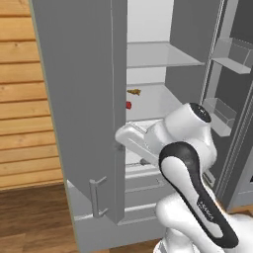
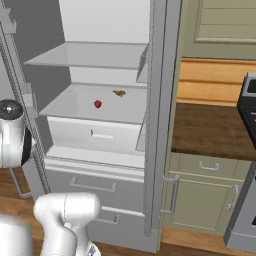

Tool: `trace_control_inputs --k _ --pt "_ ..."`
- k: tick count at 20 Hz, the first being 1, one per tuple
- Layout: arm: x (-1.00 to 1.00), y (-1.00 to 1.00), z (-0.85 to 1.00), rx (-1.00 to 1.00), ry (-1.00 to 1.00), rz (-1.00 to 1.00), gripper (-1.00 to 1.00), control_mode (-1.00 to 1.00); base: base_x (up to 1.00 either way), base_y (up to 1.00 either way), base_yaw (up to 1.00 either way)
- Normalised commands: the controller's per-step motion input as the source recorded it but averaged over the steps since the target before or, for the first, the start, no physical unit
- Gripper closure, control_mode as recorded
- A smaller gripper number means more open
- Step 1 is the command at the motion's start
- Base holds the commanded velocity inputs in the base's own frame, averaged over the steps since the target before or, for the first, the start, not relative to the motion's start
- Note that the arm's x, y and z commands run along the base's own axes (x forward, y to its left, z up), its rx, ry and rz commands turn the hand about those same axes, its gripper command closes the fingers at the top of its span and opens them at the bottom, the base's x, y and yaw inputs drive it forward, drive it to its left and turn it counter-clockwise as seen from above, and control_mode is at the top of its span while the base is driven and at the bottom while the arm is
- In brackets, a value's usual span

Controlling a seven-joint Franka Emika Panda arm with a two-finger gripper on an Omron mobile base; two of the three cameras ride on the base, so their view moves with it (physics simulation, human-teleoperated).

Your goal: Take the strawberry from the fridge and place it on top of the pancake, located on the dining counter.

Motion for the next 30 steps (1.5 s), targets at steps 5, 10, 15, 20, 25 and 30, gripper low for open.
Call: trace_control_inputs --k 5,10,15,20,25,30 --pt "0.48 -0.86 0.17 0.52 0.03 0.09 -1.0 -1.0 0.0 0.0 0.0" --pt "0.89 -0.25 0.1 0.44 -0.04 0.09 -1.0 -1.0 0.0 0.0 0.0" --pt "0.78 0.18 0.1 0.08 -0.01 0.01 -1.0 -1.0 0.0 0.0 0.0" --pt "0.42 0.36 0.0 0.0 0.0 0.0 -1.0 -1.0 0.0 0.0 0.0" --pt "0.03 0.4 0.0 0.0 -0.01 0.0 -1.0 -1.0 0.0 0.0 0.0" --pt "-0.02 0.5 0.0 0.0 -0.01 0.0 -1.0 -1.0 0.0 0.0 0.0"
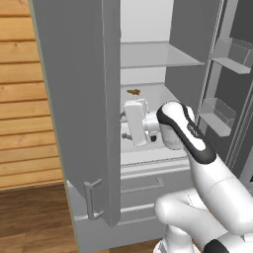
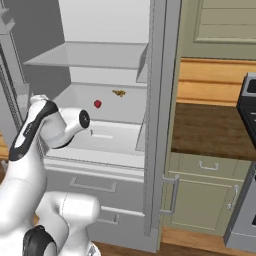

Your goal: Take the strawberry from the fridge and place it on top of the pancake, located on the dining counter.

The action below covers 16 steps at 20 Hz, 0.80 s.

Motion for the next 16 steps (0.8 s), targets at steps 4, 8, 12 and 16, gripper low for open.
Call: trace_control_inputs --k 4,8,12,16 --pt "-0.2 0.79 0.0 -0.03 0.0 0.04 -1.0 -1.0 0.0 0.0 0.0" --pt "-0.24 0.87 0.0 -0.05 0.0 0.05 -1.0 -1.0 0.0 0.0 0.0" --pt "-0.18 0.69 0.0 -0.03 0.0 0.05 -1.0 -1.0 0.0 0.0 0.0" --pt "-0.1 0.39 0.0 0.0 0.0 0.05 -1.0 -1.0 0.0 0.0 0.0"
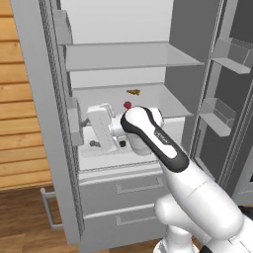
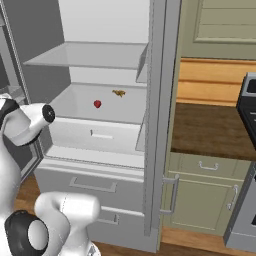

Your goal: Take the strawberry from the fridge and place it on top of the pancake, located on the dining counter.

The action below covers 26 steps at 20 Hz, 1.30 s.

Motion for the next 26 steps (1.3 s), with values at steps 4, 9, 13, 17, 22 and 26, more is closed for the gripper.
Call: trace_control_inputs --k 4,9,13,17,22,26 --pt "-0.02 0.12 0.0 0.0 0.01 0.02 -1.0 -1.0 0.0 0.0 0.0" --pt "-0.09 -0.37 0.03 -0.01 0.0 -0.03 -1.0 -1.0 0.0 0.0 0.0" --pt "0.0 -0.98 0.02 -0.2 0.01 -0.18 -1.0 -1.0 0.0 0.0 0.0" --pt "0.0 -1.0 0.0 -0.58 0.0 -0.17 -1.0 -1.0 0.0 0.0 0.0" --pt "0.05 -1.0 -0.06 -0.78 0.0 -0.06 -1.0 -1.0 0.0 0.0 0.0" --pt "0.06 -1.0 -0.33 -0.82 0.04 0.0 -1.0 -1.0 0.0 0.0 0.0"
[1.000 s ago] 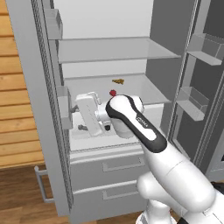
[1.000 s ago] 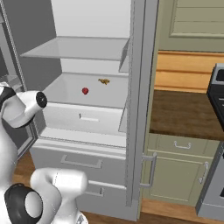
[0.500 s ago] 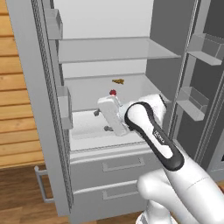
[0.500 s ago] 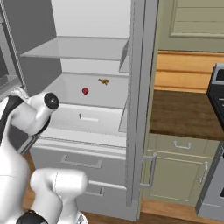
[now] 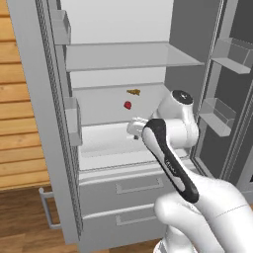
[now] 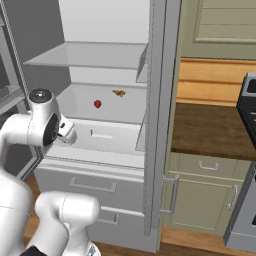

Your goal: Take the strawberry from the fridge and place it on top of the pancake, located on the dining counter.

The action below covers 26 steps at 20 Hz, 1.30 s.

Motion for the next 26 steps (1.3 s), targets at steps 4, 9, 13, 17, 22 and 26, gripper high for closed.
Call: trace_control_inputs --k 4,9,13,17,22,26 --pt "0.0 -1.0 -0.67 -0.75 0.05 0.0 -1.0 -1.0 0.0 0.0 0.0" --pt "-0.14 -0.76 -0.9 -0.33 0.15 0.02 -1.0 -1.0 0.0 0.0 0.0" --pt "-0.38 0.0 -0.09 0.15 0.01 0.07 -1.0 -1.0 0.0 0.0 0.0" --pt "-0.1 0.0 0.01 0.34 0.02 0.01 -1.0 -1.0 0.0 0.0 0.0" --pt "-0.02 -0.04 -0.07 0.1 0.1 0.0 -1.0 -1.0 0.0 0.0 0.0" --pt "-0.25 0.02 -0.3 -0.03 0.0 0.0 -1.0 -1.0 0.0 0.0 0.0"
